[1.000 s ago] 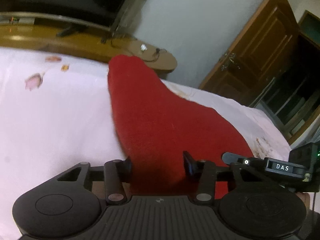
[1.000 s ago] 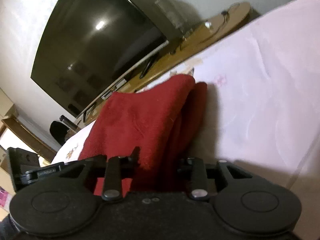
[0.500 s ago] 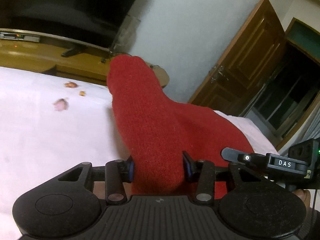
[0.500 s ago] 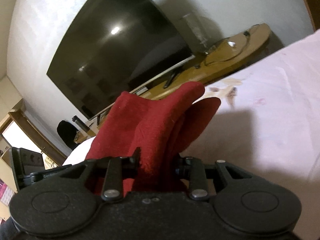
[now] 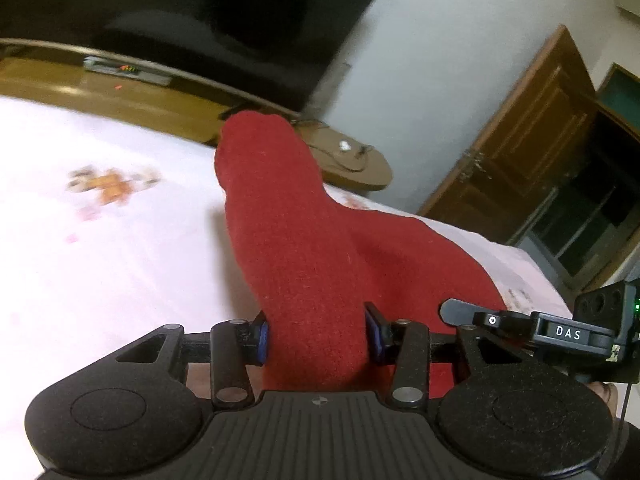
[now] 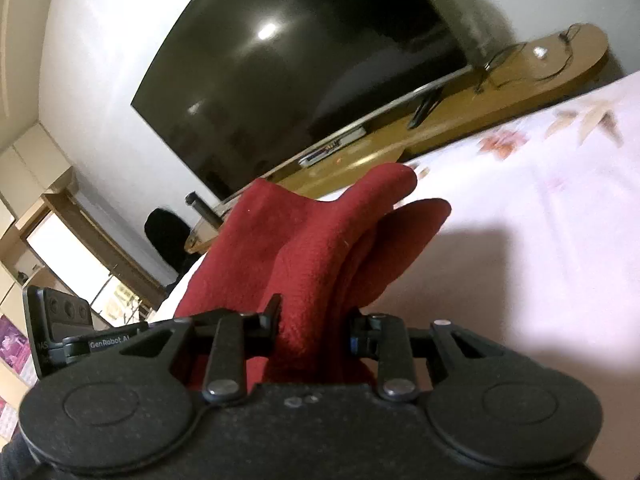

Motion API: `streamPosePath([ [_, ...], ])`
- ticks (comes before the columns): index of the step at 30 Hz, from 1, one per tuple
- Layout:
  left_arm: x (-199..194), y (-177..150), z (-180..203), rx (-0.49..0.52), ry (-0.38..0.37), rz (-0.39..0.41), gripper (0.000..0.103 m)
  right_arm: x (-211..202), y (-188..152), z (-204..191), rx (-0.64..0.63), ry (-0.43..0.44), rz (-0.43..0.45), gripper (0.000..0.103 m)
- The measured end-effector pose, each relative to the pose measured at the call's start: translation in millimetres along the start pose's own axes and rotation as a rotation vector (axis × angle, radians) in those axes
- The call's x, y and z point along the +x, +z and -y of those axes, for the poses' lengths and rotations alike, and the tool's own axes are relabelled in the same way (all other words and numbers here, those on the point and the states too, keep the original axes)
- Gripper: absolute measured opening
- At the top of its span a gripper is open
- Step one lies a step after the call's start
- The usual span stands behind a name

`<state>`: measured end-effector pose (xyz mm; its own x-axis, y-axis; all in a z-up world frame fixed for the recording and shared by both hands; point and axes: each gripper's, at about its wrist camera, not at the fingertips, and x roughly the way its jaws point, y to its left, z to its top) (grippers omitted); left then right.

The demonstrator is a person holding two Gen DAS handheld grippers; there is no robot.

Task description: Fold small clothes

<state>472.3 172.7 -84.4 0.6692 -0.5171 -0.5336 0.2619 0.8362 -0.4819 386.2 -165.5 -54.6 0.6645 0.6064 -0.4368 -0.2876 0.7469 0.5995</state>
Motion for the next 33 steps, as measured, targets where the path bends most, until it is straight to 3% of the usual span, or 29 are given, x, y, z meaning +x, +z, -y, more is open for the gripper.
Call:
streamPosePath([
  [7,-17,-31,-66,-0.084,0.058,-0.05,0.045,50,-34,-26,0.006,0.025,-0.074,0.029],
  [8,-11,-39,-72,-0.103,0.062,-0.061,0.049,56,-39,-26,0.012,0.018,-0.088,0.029],
  [9,-12,-45,-86,-0.15,0.037,-0.051,0.059,66,-46,-20,0.013,-0.012,-0.102,0.03],
  [10,-15,-52,-95,-0.19,0.015,-0.041,0.063,72,-52,-11,0.014,-0.059,-0.112,0.036],
  [11,-17,-56,-100,-0.222,-0.006,-0.031,0.064,76,-58,3,0.057,-0.066,-0.123,0.033],
  [12,-22,-60,-103,-0.234,-0.016,-0.02,0.068,73,-62,23,0.161,-0.008,-0.099,0.032],
  [13,-26,-61,-103,-0.228,-0.006,-0.011,0.071,71,-62,28,0.193,0.002,-0.094,0.032],
  [18,-63,-59,-96,-0.187,0.111,0.104,0.071,55,-47,-4,0.047,-0.113,-0.096,0.034],
  [21,-73,-39,-78,-0.107,0.087,0.191,0.071,41,-33,-27,-0.032,-0.157,-0.032,0.021],
  [25,-39,-22,-45,0.053,0.068,0.126,0.071,49,-16,-50,-0.121,-0.146,0.001,0.019],
  [27,-8,-23,-48,0.068,0.12,0.058,0.071,68,-16,-54,-0.166,-0.176,-0.04,0.016],
  [28,7,-26,-52,0.071,0.16,0.024,0.071,85,-18,-50,-0.194,-0.234,-0.087,0.01],
  [29,12,-30,-53,0.1,0.183,0.031,0.071,100,-22,-45,-0.217,-0.31,-0.134,0.008],
  [30,14,-33,-49,0.136,0.199,0.034,0.071,109,-27,-34,-0.204,-0.333,-0.134,0.005],
  [33,-3,-33,-39,0.135,0.194,0.054,0.071,97,-20,-21,-0.124,-0.307,-0.115,0.004],
])
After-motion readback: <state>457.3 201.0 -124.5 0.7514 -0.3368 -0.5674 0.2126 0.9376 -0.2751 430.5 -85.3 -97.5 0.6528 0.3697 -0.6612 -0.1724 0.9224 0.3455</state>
